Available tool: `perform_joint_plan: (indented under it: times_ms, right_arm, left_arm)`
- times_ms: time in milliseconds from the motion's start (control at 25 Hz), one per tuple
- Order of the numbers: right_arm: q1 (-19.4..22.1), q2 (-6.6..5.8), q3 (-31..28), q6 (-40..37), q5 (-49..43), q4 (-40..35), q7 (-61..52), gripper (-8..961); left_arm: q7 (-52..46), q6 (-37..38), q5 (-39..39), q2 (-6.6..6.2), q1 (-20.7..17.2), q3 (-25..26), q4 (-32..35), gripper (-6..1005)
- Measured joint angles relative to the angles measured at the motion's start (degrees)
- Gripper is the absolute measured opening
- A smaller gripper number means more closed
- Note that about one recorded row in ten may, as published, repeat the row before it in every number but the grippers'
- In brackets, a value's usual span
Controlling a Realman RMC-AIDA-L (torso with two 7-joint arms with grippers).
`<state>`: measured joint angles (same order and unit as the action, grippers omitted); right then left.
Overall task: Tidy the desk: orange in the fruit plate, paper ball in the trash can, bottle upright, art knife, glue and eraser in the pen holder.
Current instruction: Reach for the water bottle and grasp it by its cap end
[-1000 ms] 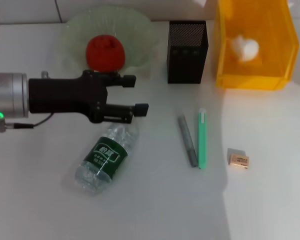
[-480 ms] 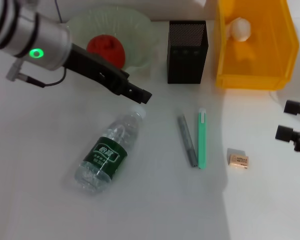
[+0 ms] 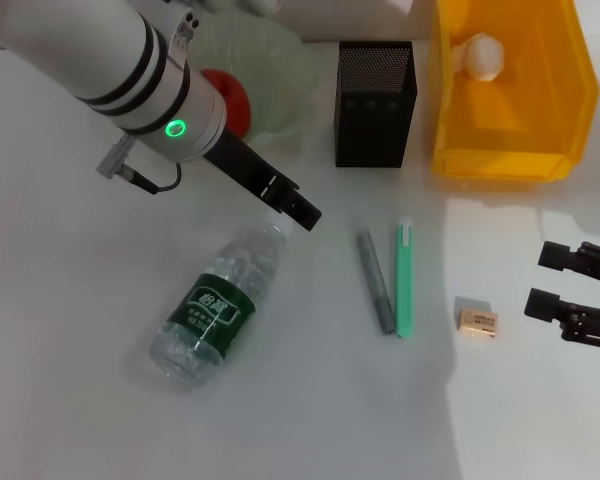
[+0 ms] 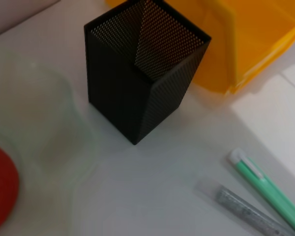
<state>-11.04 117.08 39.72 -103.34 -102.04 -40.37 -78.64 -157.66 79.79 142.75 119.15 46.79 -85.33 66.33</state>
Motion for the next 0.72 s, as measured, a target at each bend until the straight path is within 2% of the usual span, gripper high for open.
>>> perform_joint_plan:
  times_ms: [120,320,520,720]
  right_arm:
    - [-0.9,0.43,-0.3,0.8,-1.8,0.6,1.8,814]
    - [-2.3,0.22,-0.3,2.4,-2.4,3.1,2.4,814]
    - [-2.9,0.25,-0.6,3.9,-2.6,4.2,3.2,814]
    - [-3.4,0.26,-0.7,5.0,-2.6,5.4,3.6,814]
  left_arm:
    - [-1.0,-3.2,0.1,0.02,0.0,-0.2,-3.9,859]
    - [-1.1,-6.3,0.2,0.03,0.6,-0.3,-9.2,848]
    - [-1.1,-7.6,0.2,0.03,0.9,-0.7,-11.2,837]
    - [-1.2,-9.5,0.0,0.03,1.3,-3.2,-13.1,826]
